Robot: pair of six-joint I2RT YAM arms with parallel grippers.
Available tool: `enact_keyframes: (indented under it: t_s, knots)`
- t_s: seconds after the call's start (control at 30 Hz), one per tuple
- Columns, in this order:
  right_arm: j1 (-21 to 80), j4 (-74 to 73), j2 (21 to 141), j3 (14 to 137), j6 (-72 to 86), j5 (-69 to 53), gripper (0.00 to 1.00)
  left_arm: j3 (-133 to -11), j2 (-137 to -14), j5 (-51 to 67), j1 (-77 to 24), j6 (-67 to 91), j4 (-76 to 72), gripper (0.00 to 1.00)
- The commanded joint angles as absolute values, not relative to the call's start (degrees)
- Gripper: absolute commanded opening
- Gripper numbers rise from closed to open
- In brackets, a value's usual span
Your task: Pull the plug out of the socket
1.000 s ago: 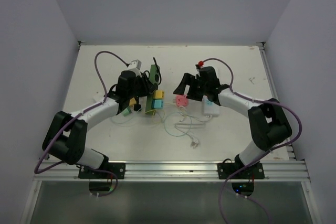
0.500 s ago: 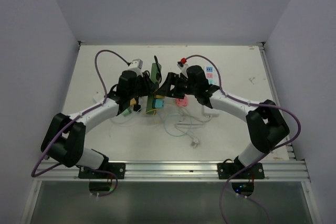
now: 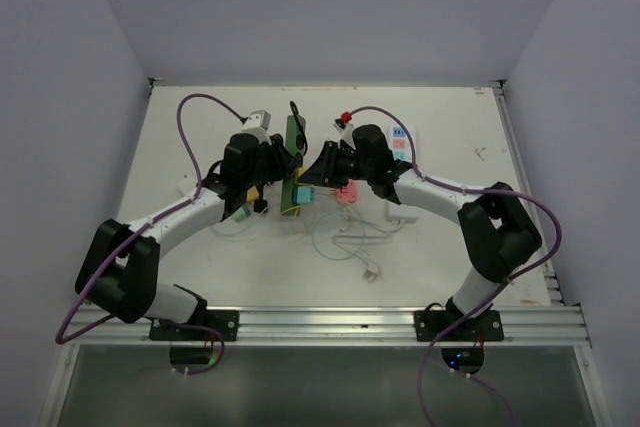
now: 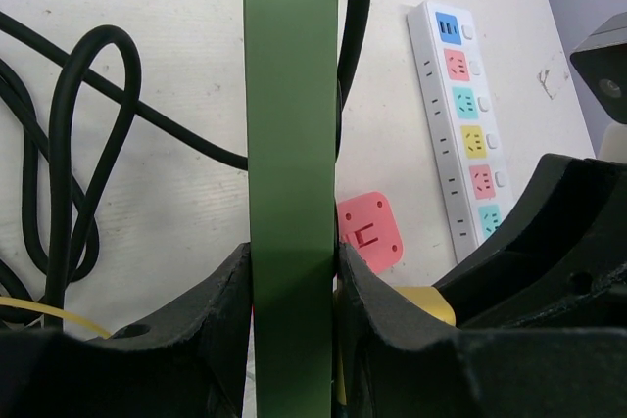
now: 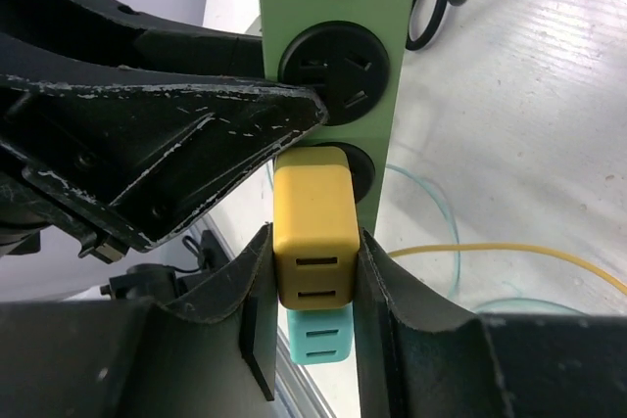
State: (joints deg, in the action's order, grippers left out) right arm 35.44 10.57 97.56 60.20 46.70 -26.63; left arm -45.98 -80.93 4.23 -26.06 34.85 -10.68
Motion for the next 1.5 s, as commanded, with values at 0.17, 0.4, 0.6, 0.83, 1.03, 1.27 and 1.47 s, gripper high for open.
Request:
enact_keyframes:
  t_s: [0.17,0.4,0.6,0.83,1.03,1.27,1.47]
  knots:
    - [32.53,7.47,91.50,58.81,44.12,-30.23,0.00,-45.97,-79.63,-1.93,-25.40,31.47,-18.38,0.00]
    - [31.29,0.45,86.05,58.09,41.14,-28.39,0.00,-44.39,-81.47,-7.29,-24.52,28.13,-16.88,0.00]
    - [30.06,-4.12,83.41,58.36,39.47,-27.42,0.00,-44.99,-81.39,-15.55,-24.43,26.19,-12.75,0.00]
    - [26.64,-7.74,80.34,58.36,37.70,-30.93,0.00,-50.09,-78.58,-21.44,-24.43,24.00,-6.59,0.00]
    - [21.02,-9.40,77.17,58.71,36.92,-35.42,0.00,-53.26,-77.61,-23.02,-24.43,21.19,-4.84,0.00]
    - [18.90,-12.48,74.98,60.90,34.28,-38.14,0.00,-55.45,-77.69,-25.48,-24.43,20.04,-2.47,0.00]
    - [18.81,-13.62,74.27,61.35,33.49,-37.89,0.00,-56.86,-77.26,-26.29,-24.52,18.37,-2.11,0.00]
